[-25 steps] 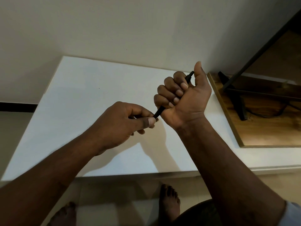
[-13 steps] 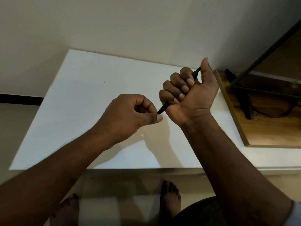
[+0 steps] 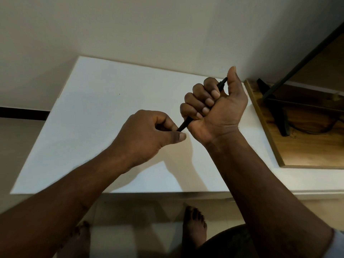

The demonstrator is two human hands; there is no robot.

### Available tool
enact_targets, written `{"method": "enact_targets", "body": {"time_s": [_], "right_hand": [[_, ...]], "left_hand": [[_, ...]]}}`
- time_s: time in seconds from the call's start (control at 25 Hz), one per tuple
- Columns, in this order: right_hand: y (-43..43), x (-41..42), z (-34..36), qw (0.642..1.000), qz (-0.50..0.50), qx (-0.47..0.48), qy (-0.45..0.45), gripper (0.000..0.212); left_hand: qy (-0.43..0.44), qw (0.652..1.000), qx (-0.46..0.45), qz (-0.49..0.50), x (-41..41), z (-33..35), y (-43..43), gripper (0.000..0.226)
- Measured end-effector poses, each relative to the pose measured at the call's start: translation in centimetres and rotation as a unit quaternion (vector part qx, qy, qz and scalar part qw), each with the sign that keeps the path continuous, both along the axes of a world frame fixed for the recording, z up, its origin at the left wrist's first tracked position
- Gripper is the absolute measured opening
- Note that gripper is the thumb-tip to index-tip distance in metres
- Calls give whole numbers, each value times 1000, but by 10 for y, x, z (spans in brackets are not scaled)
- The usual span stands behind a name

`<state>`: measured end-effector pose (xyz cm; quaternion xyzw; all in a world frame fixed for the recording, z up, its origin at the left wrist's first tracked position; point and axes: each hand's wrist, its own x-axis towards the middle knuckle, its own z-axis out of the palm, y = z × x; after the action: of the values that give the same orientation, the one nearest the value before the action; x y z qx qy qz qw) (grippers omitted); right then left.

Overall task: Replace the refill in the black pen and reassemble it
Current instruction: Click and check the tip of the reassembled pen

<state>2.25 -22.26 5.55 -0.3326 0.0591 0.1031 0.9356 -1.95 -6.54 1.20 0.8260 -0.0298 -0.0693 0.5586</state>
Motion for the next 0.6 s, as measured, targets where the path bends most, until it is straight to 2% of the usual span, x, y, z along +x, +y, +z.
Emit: {"method": "enact_targets", "body": {"time_s": [0.28,0.44,0.6], "right_hand": [[-2,1,1,1000,-8,-7,4,60],[1,-1,0,1000,-5,-17,2,60],[1,-1,-1,1000,-5,-16,-1,61]], "left_hand": [[45,997,-39,-51,1,2,2,14],[10,1000,-13,-8,-2,2,2,8],[-2,1000,-5,20,-1,3,0,18]]}}
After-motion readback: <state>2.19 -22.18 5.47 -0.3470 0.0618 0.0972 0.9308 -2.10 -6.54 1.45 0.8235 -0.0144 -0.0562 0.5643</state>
